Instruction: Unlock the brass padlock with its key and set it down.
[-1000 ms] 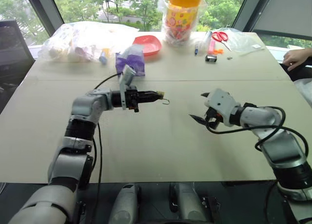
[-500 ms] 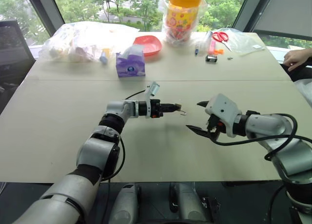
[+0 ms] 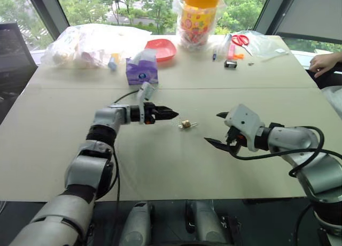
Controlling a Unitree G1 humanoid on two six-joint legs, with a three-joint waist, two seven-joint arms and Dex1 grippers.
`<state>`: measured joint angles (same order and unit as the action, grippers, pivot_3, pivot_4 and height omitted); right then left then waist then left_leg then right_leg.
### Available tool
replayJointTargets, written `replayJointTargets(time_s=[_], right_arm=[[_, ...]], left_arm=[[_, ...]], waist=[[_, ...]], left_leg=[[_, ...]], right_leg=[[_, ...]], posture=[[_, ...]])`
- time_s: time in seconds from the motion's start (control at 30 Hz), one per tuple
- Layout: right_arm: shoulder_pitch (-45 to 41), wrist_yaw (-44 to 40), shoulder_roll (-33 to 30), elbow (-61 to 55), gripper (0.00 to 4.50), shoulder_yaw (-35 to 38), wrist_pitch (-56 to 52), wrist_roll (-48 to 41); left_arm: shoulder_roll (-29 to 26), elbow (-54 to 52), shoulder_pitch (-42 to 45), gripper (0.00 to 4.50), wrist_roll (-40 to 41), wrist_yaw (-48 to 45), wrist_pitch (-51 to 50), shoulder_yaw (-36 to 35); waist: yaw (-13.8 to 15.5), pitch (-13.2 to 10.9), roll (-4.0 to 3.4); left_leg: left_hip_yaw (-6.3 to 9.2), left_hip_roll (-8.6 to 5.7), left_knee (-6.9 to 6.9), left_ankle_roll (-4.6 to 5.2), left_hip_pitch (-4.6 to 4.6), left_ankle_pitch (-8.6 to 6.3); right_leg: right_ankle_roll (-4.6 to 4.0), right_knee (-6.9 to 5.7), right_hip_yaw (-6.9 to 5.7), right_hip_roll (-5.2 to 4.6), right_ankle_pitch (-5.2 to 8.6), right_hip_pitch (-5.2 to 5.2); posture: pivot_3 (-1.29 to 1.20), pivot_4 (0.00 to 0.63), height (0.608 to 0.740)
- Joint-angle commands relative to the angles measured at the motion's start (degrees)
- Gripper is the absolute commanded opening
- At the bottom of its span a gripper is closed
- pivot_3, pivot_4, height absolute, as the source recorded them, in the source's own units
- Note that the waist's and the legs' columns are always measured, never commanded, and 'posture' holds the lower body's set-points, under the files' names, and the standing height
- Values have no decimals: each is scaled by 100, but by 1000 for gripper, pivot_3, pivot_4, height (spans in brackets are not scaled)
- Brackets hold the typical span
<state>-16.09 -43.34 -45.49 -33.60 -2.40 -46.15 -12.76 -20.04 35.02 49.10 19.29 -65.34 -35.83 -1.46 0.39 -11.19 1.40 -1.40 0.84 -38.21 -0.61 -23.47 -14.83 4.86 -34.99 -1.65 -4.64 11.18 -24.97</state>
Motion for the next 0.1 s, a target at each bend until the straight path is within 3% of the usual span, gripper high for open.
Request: replayJointTargets(time_s=[0.03, 0.1], right_arm=[[-21, 164, 197, 30, 4500, 249, 113, -143], [-15, 265, 334, 95, 4500, 316, 137, -179]], left_arm=[[-251, -1628, -542, 3017, 471, 308, -531, -348], [-344, -2289, -891, 3017, 569, 583, -692, -434]], waist=[[5, 0, 0], [9, 0, 0]], left_leg=[[0, 0, -1, 0, 0, 0], [1, 2, -1, 0, 0, 0]], right_leg=[[0, 1, 1, -1, 0, 0], [0, 0, 3, -3, 0, 1]], posture=[[0, 150, 740], [0, 150, 740]])
